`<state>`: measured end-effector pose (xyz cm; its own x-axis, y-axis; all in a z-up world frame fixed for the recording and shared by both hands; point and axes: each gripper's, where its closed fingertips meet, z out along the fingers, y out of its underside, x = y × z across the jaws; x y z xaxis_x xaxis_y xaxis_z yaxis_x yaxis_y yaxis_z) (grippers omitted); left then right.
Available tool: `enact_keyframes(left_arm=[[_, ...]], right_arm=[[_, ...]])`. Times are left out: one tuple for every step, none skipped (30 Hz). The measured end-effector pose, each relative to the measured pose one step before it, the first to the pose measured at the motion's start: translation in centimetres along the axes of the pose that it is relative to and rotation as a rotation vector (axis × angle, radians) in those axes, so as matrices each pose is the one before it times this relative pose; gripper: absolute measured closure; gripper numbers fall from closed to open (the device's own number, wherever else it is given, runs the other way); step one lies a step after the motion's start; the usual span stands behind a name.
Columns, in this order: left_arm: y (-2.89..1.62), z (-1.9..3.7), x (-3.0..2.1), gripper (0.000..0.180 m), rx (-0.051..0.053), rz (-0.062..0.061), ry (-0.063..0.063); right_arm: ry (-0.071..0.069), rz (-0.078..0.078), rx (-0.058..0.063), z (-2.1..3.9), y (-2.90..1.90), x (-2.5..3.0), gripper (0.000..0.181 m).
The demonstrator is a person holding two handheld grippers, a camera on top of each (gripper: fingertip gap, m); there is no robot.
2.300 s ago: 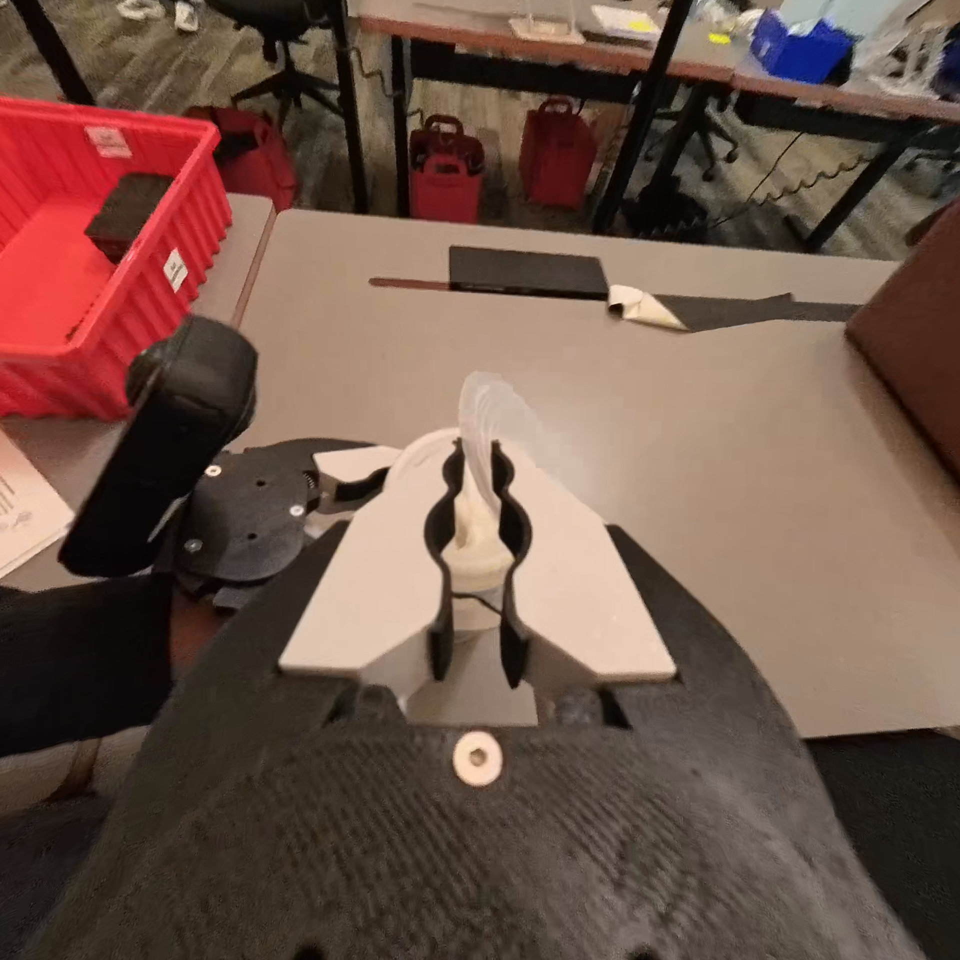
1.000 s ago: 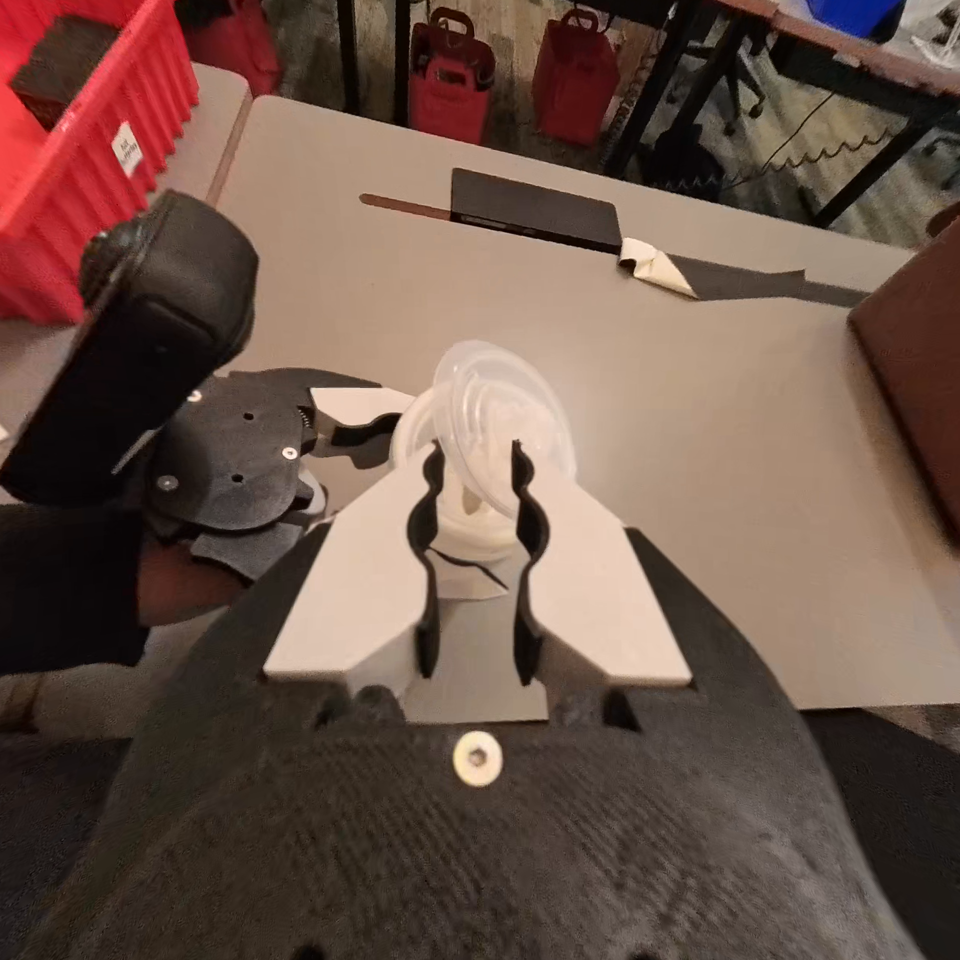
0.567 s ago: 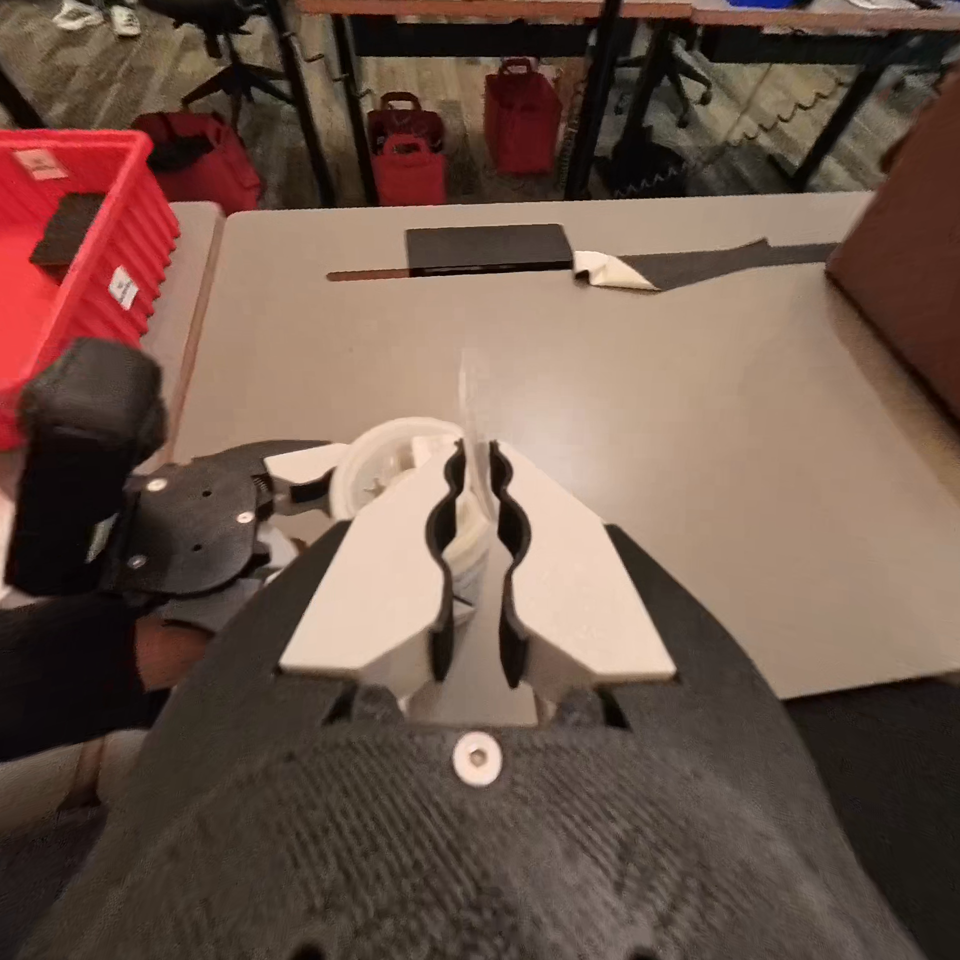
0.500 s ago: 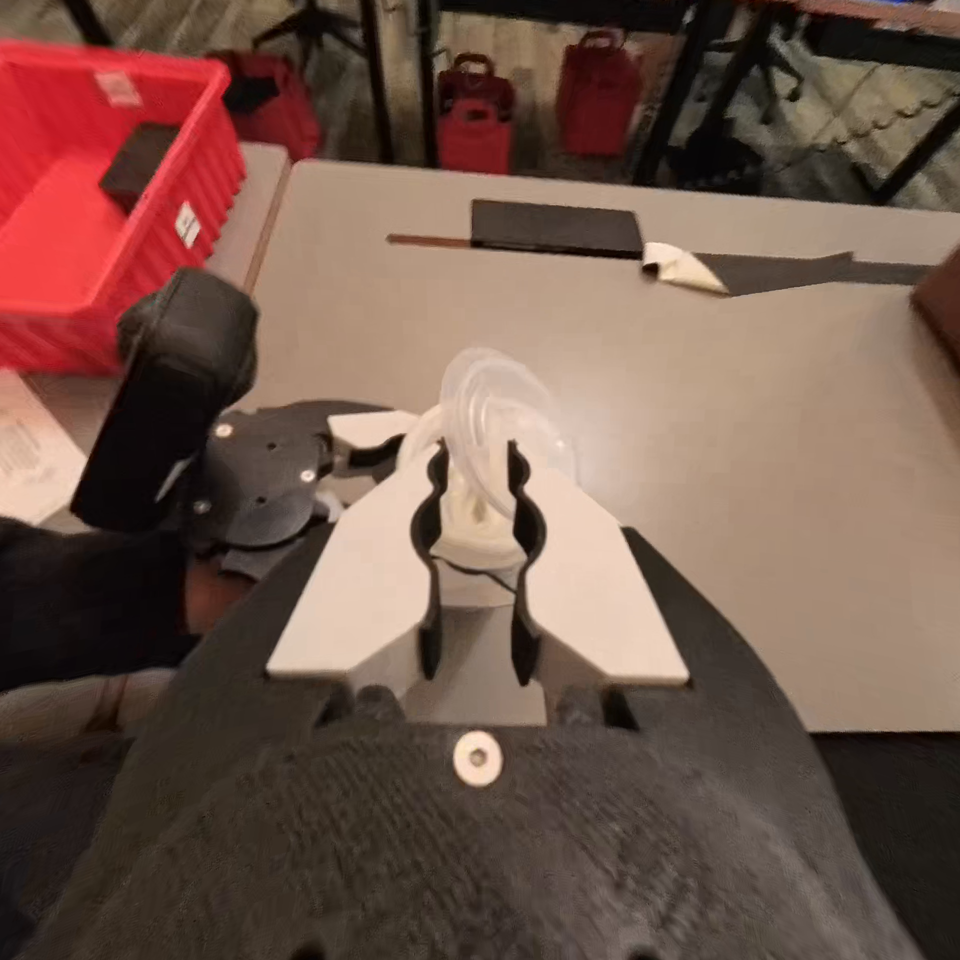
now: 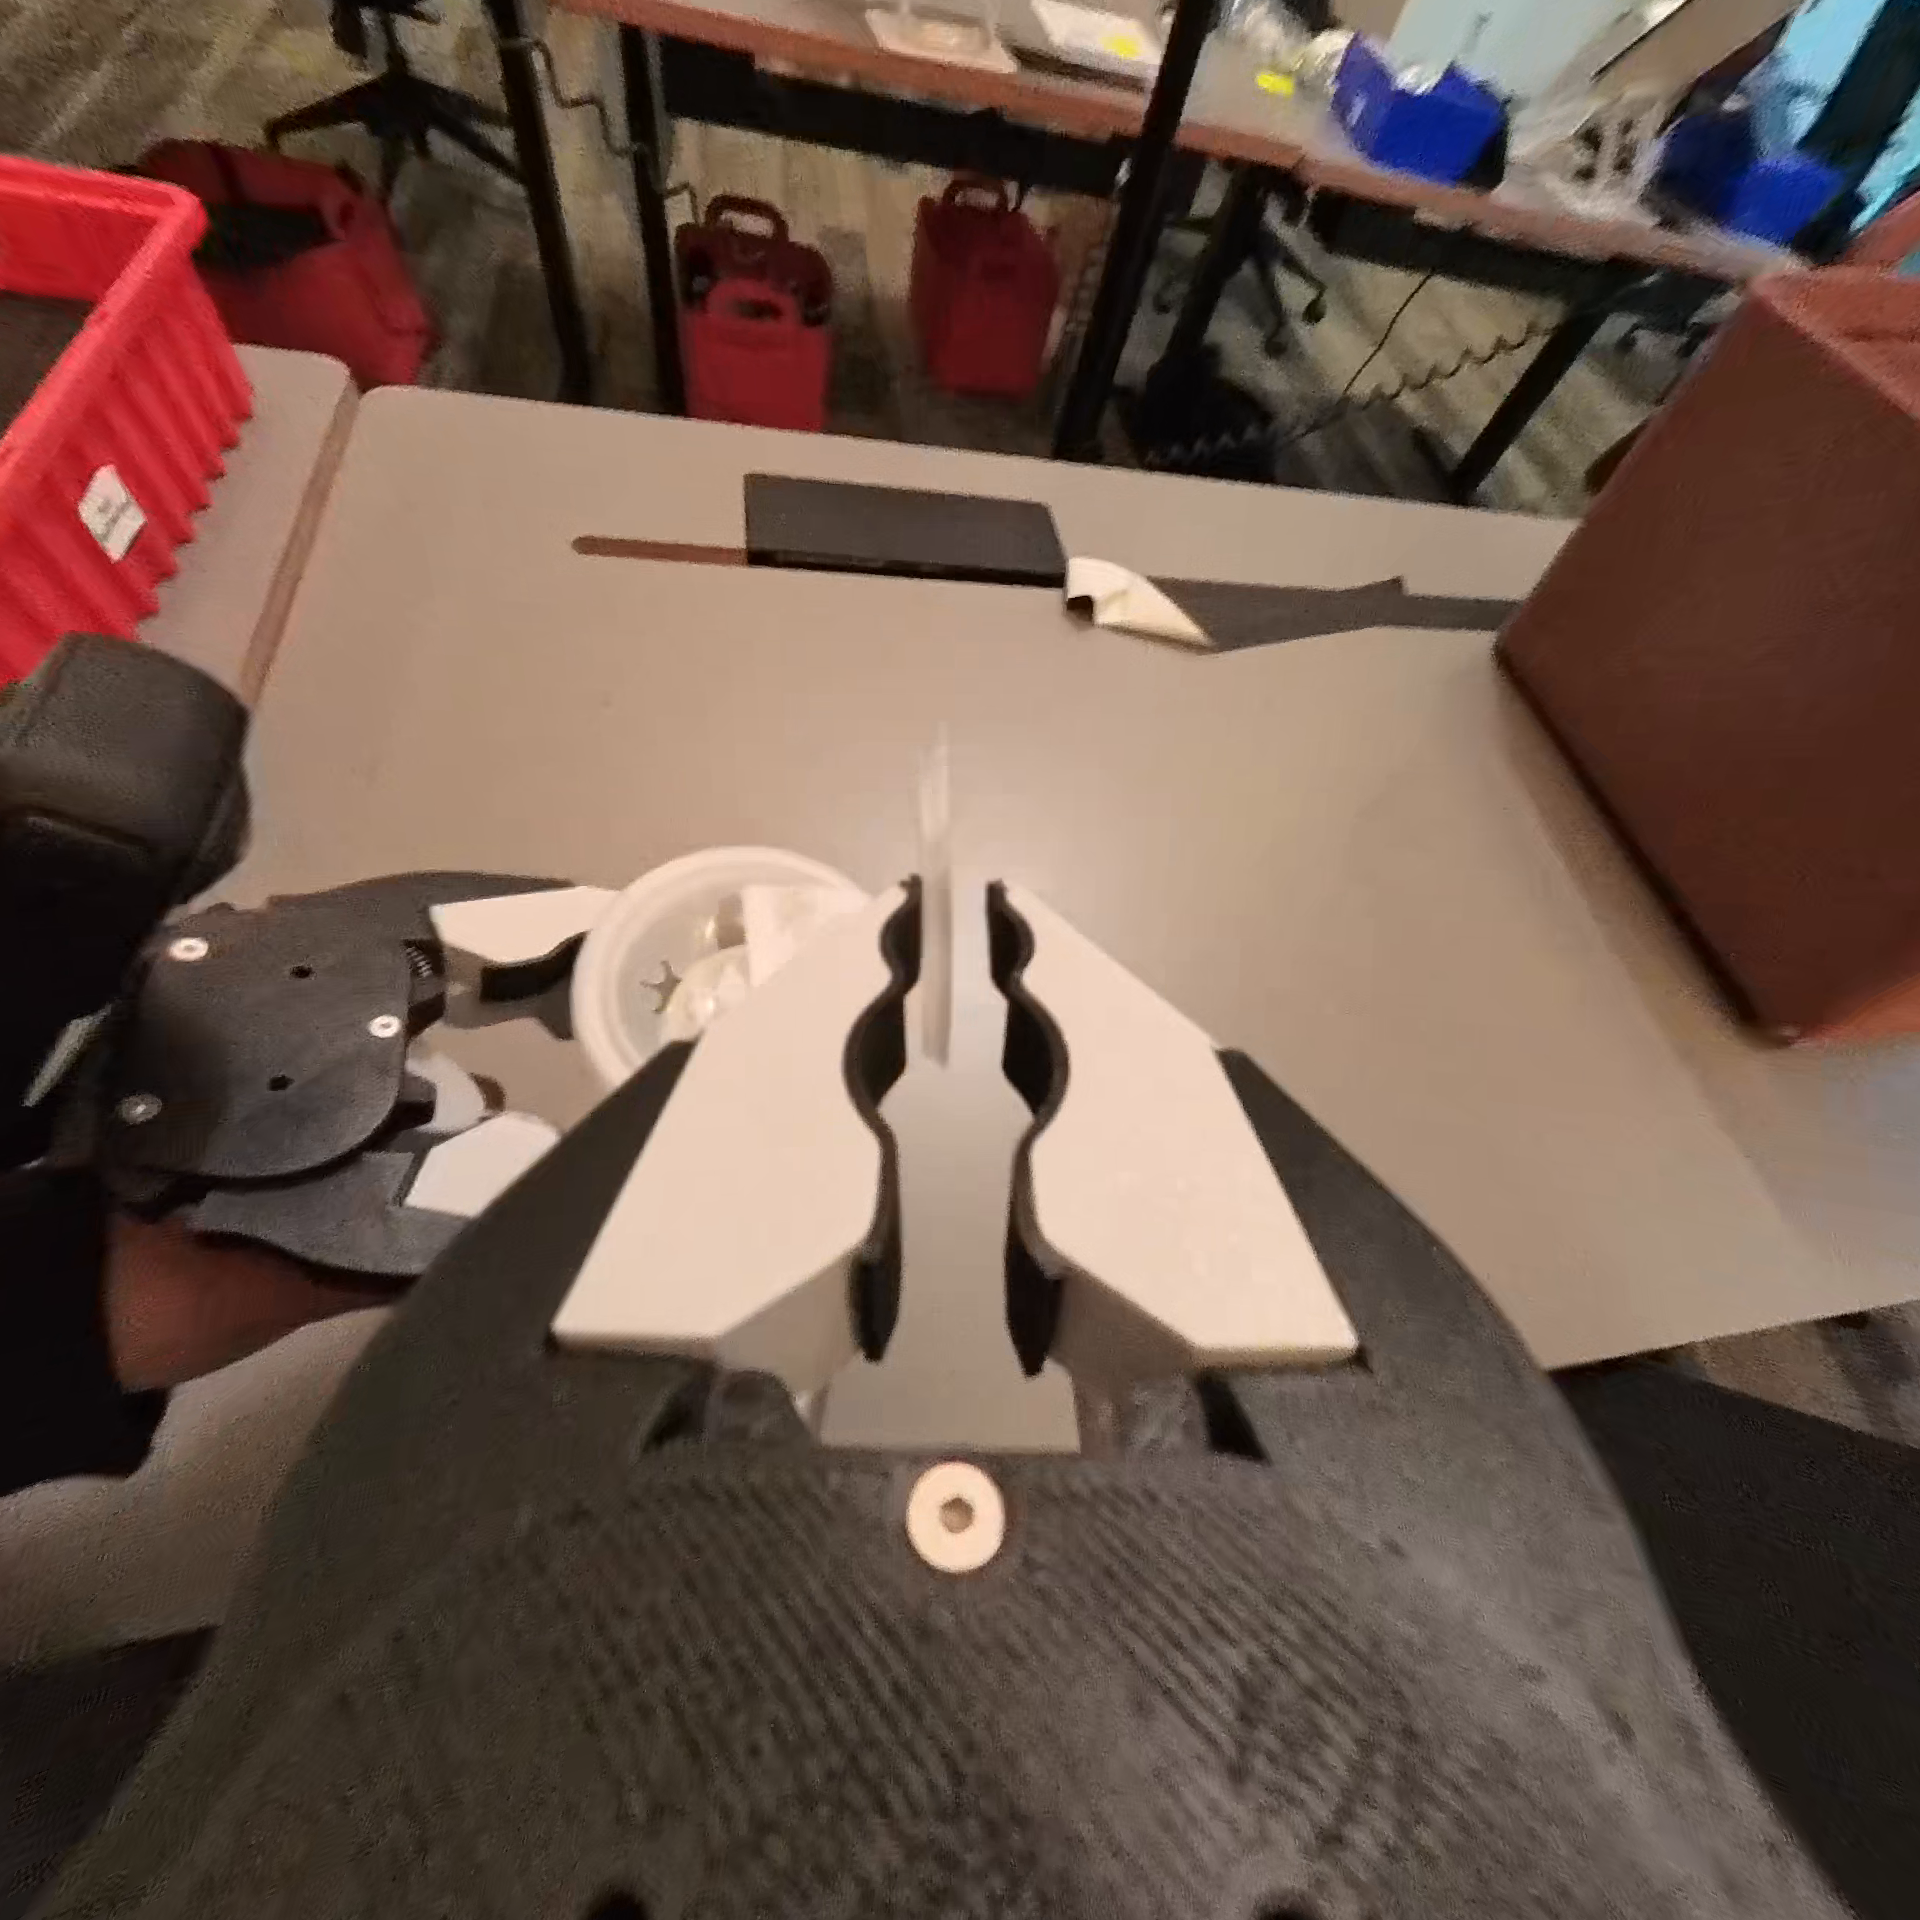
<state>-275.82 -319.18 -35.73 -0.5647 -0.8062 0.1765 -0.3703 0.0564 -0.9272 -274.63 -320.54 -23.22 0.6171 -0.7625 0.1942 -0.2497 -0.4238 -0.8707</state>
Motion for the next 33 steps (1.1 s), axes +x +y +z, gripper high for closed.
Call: enact_keyframes(left_arm=[[-0.029, 0.026, 0.006, 0.077, -0.0006, -0.0037, 0.0003], [0.012, 0.022, -0.005, 0.077, -0.0032, 0.0031, -0.0007], [-0.004, 0.044, 0.001, 0.077, -0.0019, 0.0003, -0.0002], [-0.008, 0.005, 0.008, 0.077, -0.0011, -0.0006, -0.0007], [0.0, 0.014, 0.012, 0.077, -0.0008, 0.0003, -0.0014], [-0.019, 0.004, -0.007, 0.077, -0.0003, -0.0006, -0.0013], [-0.003, -0.007, 0.0, 0.077, -0.0002, 0.0003, -0.001], [-0.001, -0.013, 0.006, 0.077, -0.0001, 0.001, -0.0006], [0.018, -0.001, 0.013, 0.077, -0.0002, 0.0012, -0.0003], [0.001, 0.038, 0.009, 0.077, -0.0011, 0.0009, 0.0], [-0.003, -0.003, -0.002, 0.077, -0.0014, 0.0006, -0.0003], [-0.003, 0.005, -0.002, 0.077, -0.0007, -0.0008, -0.0008], [-0.011, -0.011, 0.003, 0.077, -0.0003, -0.0011, -0.0015], [-0.014, 0.026, 0.017, 0.077, -0.0001, -0.0022, -0.0019], [0.004, 0.003, 0.008, 0.077, -0.0001, -0.0006, -0.0013], [0.013, -0.001, 0.008, 0.077, 0.0012, -0.0009, -0.0014], [0.005, 0.003, 0.001, 0.077, 0.0013, -0.0007, 0.0002], [-0.001, -0.019, -0.022, 0.077, -0.0005, 0.0011, 0.0], [-0.004, -0.009, 0.006, 0.077, -0.0011, 0.0007, 0.0], [-0.014, -0.012, 0.026, 0.077, -0.0008, 0.0004, 0.0001], [0.008, -0.01, -0.001, 0.077, -0.0003, 0.0008, -0.0001], [0.003, -0.007, -0.01, 0.077, -0.0001, -0.0001, -0.0002], [-0.005, 0.03, 0.003, 0.077, -0.0003, -0.0004, -0.0009], [0.012, -0.004, -0.006, 0.077, 0.0001, -0.0003, -0.0008], [0.008, 0.034, -0.012, 0.077, 0.0001, -0.0004, -0.0012], [0.014, -0.004, -0.007, 0.077, 0.0, -0.0002, -0.0009], [-0.018, 0.015, 0.026, 0.077, -0.0002, -0.0001, -0.0007], [-0.008, 0.012, 0.015, 0.077, -0.0002, -0.0004, -0.001], [0.004, -0.013, -0.011, 0.077, 0.0, -0.0001, -0.0006], [-0.001, 0.006, -0.001, 0.077, 0.0, 0.0, -0.0006], [0.005, -0.014, -0.007, 0.077, -0.0001, 0.0, -0.0003], [-0.009, -0.009, 0.004, 0.077, 0.0002, 0.0, -0.0002], [-0.017, 0.003, -0.004, 0.077, 0.0012, -0.0006, 0.0]], right_arm=[[-0.0362, 0.0197, -0.0189, 0.257, 0.4, -0.557, 0.165], [-0.0268, 0.0201, -0.0071, 0.243, 0.25, -0.599, 0.164], [-0.021, 0.0153, -0.0042, 0.231, 0.175, -0.616, 0.164], [-0.0194, 0.0118, -0.0058, 0.199, 0.168, -0.67, 0.164], [-0.0222, 0.0065, -0.0066, 0.139, 0.172, -0.76, 0.165], [-0.0209, -0.0039, -0.011, 0.106, 0.292, -0.784, 0.163], [-0.0108, -0.019, -0.0153, 0.149, 0.406, -0.687, 0.16], [-0.002, -0.0327, -0.0144, 0.162, 0.394, -0.539, 0.157], [0.0072, -0.0388, -0.0098, 0.171, 0.299, -0.296, 0.157], [0.0121, -0.0311, -0.0015, 0.153, 0.079, -0.028, 0.157], [0.0064, -0.0122, 0.0038, 0.006, -0.12, 0.086, 0.159], [0.0006, 0.0072, 0.0083, -0.069, -0.264, 0.181, 0.16], [0.0028, 0.016, 0.0126, -0.15, -0.339, 0.38, 0.162], [0.0165, 0.0142, 0.0139, -0.205, -0.36, 0.643, 0.165], [0.0351, 0.0079, 0.0092, -0.225, -0.261, 1.014, 0.17], [0.0316, 0.0039, 0.0052, -0.155, -0.143, 1.04, 0.172], [0.0206, 0.0093, 0.0002, -0.111, -0.004, 0.901, 0.173], [0.0108, 0.0163, -0.0049, -0.024, 0.116, 0.713, 0.173], [0.0055, 0.0181, -0.0047, -0.039, 0.122, 0.6, 0.173], [0.004, 0.013, -0.0022, -0.042, 0.062, 0.479, 0.173], [0.003, 0.0063, -0.0012, 0.002, 0.046, 0.26, 0.174], [0.0022, 0.0011, -0.0014, 0.032, 0.026, 0.059, 0.177], [0.0001, -0.003, 0.0016, 0.025, -0.015, -0.089, 0.177], [-0.0021, -0.0048, 0.0019, 0.006, -0.047, -0.194, 0.177], [-0.0056, -0.0061, 0.0013, -0.005, -0.024, -0.365, 0.177], [-0.0119, -0.0088, 0.0001, -0.011, -0.026, -0.525, 0.178], [-0.0158, -0.011, -0.002, 0.0, -0.006, -0.654, 0.176], [-0.0162, -0.0116, -0.0019, -0.013, 0.044, -0.729, 0.175], [-0.0187, -0.014, -0.0039, 0.039, 0.125, -0.812, 0.172], [-0.0186, -0.0173, -0.0065, 0.137, 0.245, -0.839, 0.169], [-0.0138, -0.0203, -0.0083, 0.143, 0.317, -0.787, 0.167], [-0.0107, -0.0249, -0.0101, 0.198, 0.386, -0.77, 0.163], [-0.0118, -0.0283, -0.0168, 0.338, 0.453, -0.797, 0.16]])
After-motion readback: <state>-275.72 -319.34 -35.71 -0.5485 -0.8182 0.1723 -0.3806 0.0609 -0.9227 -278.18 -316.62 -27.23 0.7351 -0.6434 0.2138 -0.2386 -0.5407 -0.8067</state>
